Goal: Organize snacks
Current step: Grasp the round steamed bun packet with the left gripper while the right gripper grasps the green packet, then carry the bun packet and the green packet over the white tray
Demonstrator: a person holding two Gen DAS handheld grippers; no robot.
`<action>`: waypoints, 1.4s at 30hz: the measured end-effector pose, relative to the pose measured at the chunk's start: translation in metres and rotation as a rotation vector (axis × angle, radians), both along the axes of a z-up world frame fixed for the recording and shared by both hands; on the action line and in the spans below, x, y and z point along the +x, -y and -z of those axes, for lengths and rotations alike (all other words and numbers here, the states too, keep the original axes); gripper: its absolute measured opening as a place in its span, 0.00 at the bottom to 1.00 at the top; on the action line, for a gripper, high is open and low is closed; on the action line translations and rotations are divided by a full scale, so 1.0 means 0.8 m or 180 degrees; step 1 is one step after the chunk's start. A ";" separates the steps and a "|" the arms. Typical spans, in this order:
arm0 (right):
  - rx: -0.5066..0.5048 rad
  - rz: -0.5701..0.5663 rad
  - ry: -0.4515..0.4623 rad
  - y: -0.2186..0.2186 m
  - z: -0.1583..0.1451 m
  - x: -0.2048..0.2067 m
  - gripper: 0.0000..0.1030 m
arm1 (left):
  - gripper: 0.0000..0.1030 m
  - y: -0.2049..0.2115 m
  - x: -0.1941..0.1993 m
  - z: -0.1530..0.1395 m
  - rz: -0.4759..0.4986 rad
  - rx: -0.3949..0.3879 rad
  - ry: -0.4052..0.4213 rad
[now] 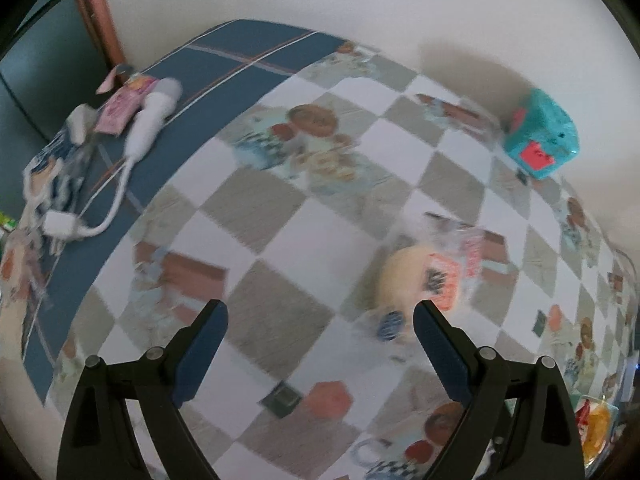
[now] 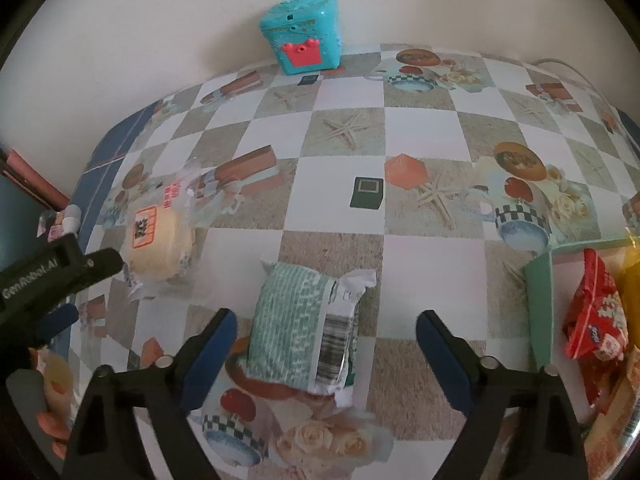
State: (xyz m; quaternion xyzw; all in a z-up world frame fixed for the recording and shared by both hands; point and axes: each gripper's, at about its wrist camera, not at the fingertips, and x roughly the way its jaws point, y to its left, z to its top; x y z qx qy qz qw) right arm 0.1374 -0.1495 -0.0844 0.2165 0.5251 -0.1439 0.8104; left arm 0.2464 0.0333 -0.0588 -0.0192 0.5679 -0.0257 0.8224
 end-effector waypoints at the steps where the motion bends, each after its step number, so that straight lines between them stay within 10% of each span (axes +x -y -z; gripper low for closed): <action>1: 0.0011 0.0009 0.0004 0.002 0.002 0.001 0.87 | 0.91 0.007 0.001 0.000 0.0057 -0.0039 0.0021; 18: -0.0016 -0.0056 0.0121 0.007 0.006 0.012 0.67 | 0.90 0.072 0.004 0.029 0.0462 0.0002 0.0237; 27: 0.0055 -0.0061 0.0129 0.008 0.004 0.009 0.57 | 0.56 0.082 -0.003 0.029 0.0527 0.0163 0.0269; 42: -0.0020 -0.0060 0.0079 0.010 -0.033 -0.013 0.51 | 0.54 0.069 -0.024 -0.006 0.0312 0.0270 0.0018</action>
